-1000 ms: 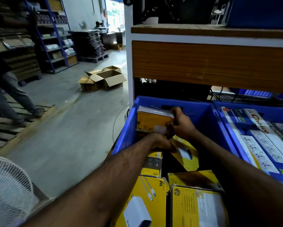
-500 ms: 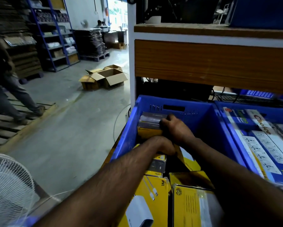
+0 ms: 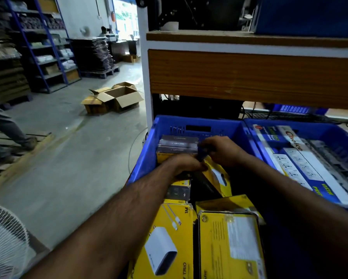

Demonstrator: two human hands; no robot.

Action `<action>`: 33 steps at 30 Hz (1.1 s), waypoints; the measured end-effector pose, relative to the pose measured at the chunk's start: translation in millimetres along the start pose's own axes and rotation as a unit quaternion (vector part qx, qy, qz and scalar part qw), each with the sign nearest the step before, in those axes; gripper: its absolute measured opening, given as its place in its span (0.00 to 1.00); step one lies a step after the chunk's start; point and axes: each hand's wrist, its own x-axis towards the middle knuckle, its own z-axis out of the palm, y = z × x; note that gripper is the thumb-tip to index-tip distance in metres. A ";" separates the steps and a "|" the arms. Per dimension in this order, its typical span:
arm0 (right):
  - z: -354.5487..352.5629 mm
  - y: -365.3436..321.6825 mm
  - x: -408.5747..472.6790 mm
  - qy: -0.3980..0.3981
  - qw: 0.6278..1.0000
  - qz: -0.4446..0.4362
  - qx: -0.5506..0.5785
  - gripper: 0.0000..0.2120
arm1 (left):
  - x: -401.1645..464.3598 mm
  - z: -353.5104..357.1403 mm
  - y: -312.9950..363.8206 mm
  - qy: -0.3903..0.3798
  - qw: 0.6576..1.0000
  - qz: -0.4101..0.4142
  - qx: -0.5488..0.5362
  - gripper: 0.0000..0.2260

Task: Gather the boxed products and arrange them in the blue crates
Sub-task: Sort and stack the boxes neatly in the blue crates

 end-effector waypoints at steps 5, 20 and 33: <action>-13.6 16.1 -30.9 0.054 0.995 0.045 0.077 0.11 | -12.1 -13.7 22.4 0.042 0.994 0.040 -0.091 0.10; -23.0 18.0 -65.3 0.204 0.973 -0.105 0.033 0.28 | -51.4 -44.5 33.1 0.154 0.878 -0.005 -0.453 0.10; -52.2 -22.0 -69.8 0.292 0.834 0.112 0.455 0.14 | -71.7 -40.6 21.0 0.144 0.888 0.136 -0.415 0.32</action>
